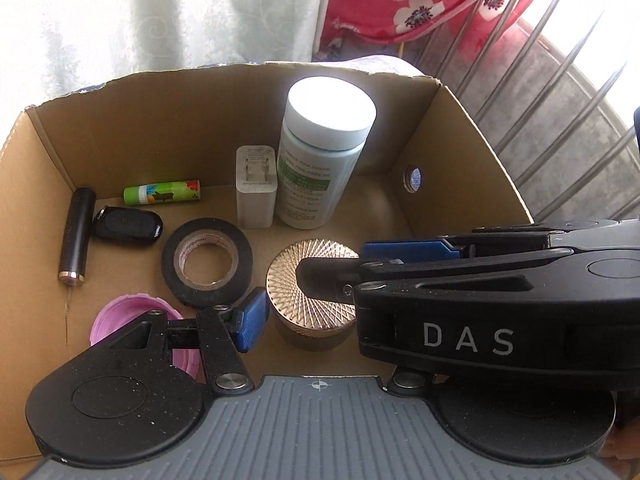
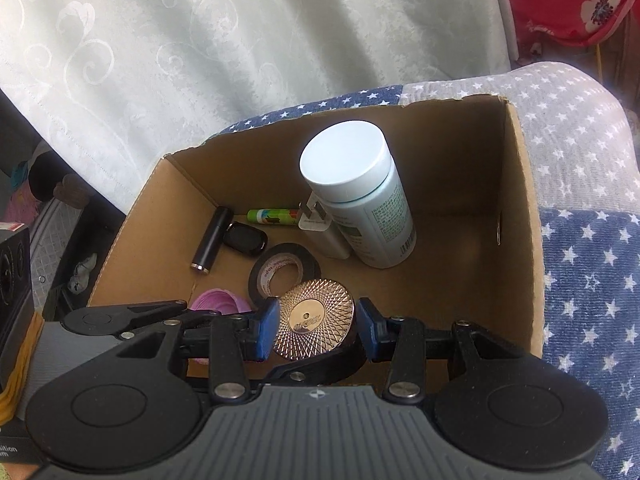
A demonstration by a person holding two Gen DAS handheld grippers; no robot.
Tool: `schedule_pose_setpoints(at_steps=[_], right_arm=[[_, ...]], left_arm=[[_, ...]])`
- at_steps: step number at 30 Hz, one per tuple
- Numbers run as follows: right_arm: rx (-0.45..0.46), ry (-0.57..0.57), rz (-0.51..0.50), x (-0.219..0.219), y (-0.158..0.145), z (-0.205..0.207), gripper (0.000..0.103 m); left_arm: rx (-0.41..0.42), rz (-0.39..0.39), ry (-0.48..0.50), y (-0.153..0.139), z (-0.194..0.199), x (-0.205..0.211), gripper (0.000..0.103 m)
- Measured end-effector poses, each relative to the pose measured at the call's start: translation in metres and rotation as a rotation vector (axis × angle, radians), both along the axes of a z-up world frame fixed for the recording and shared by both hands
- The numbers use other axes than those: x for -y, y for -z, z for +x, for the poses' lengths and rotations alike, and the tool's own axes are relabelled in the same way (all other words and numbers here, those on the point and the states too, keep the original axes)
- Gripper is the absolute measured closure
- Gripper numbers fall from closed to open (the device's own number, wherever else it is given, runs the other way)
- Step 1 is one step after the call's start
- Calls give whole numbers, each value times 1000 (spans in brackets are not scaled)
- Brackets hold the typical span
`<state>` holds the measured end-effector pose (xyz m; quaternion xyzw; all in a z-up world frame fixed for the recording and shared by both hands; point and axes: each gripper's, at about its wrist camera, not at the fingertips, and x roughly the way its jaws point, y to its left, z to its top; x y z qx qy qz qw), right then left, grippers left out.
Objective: Organize rigid objects
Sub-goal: 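Lower the rose-gold jar into the box and open the right gripper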
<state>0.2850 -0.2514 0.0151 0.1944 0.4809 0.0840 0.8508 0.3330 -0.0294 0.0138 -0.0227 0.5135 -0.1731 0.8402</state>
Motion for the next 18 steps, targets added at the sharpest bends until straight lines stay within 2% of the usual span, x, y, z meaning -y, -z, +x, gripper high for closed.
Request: schedule_pose_setpoints(at_steps=[6, 9, 14, 18], right_arm=[[25, 8, 9, 2, -4, -3, 59], [70, 23, 32, 6, -15, -12, 59], [201, 61, 62, 11, -46, -51, 59], [337, 94, 80, 10, -74, -98, 59]], left_arm=[[11, -1, -5, -3, -6, -6, 44], [48, -16, -12, -10, -15, -13, 43], [142, -42, -1, -36, -41, -27, 40], [235, -59, 32, -62, -72, -37, 40]])
